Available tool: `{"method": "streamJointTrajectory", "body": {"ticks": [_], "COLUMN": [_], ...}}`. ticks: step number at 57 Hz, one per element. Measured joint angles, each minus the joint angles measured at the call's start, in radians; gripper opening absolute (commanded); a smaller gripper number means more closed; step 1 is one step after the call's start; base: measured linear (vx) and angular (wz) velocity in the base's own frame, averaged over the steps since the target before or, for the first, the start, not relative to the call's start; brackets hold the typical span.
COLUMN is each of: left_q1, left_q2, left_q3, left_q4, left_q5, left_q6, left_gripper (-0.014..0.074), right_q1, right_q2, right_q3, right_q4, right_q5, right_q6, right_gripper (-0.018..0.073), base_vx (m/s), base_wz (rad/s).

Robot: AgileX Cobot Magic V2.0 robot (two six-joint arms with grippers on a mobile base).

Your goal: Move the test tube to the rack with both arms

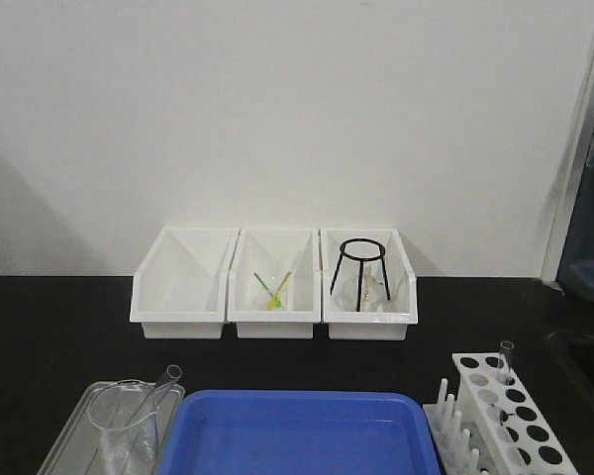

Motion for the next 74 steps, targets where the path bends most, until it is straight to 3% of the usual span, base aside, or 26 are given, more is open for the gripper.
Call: {"method": "streamJointTrajectory", "body": {"ticks": [10, 22, 34, 40, 48, 49, 58, 74], "left_q1": [0.000, 0.000, 0.000, 0.000, 0.000, 0.000, -0.001, -0.001], "left_q2": [0.000, 0.002, 0.046, 0.111, 0.253, 0.353, 0.532, 0.754], "left_q3": [0.000, 0.000, 0.113, 0.191, 0.227, 0.228, 0.214, 0.039], "left_q4": [0.000, 0.024, 0.267, 0.326, 0.344, 0.344, 0.348, 0.352], "left_q5": [-0.021, -0.064, -0.152, -0.200, -0.237, -0.305, -0.487, -0.532], "left_q6": [-0.001, -0.016, 0.012, 0.001, -0.006, -0.005, 0.020, 0.027], "left_gripper": [0.0594, 0.0582, 0.0582, 0.0582, 0.0582, 0.0582, 0.0582, 0.0582], "right_q1": [0.000, 0.000, 0.000, 0.000, 0.000, 0.000, 0.000, 0.000], "right_q2": [0.000, 0.000, 0.000, 0.000, 0.000, 0.000, 0.000, 0.000], "right_q3": [0.000, -0.003, 0.064, 0.136, 0.191, 0.199, 0.201, 0.201], "right_q4": [0.000, 0.000, -0.025, -0.036, -0.039, -0.039, -0.039, -0.042], "right_q5": [-0.004, -0.032, -0.075, -0.126, -0.182, -0.189, -0.203, -0.234], "right_q6": [0.000, 0.037, 0.054, 0.055, 0.056, 0.056, 0.056, 0.053], "right_gripper": [0.0671, 0.0645, 0.0563, 0.0526, 0.0494, 0.0486, 0.0485, 0.0485], "base_vx": [0.00, 0.00, 0.00, 0.00, 0.00, 0.00, 0.00, 0.00], "base_wz": [0.00, 0.00, 0.00, 0.00, 0.00, 0.00, 0.00, 0.00]}}
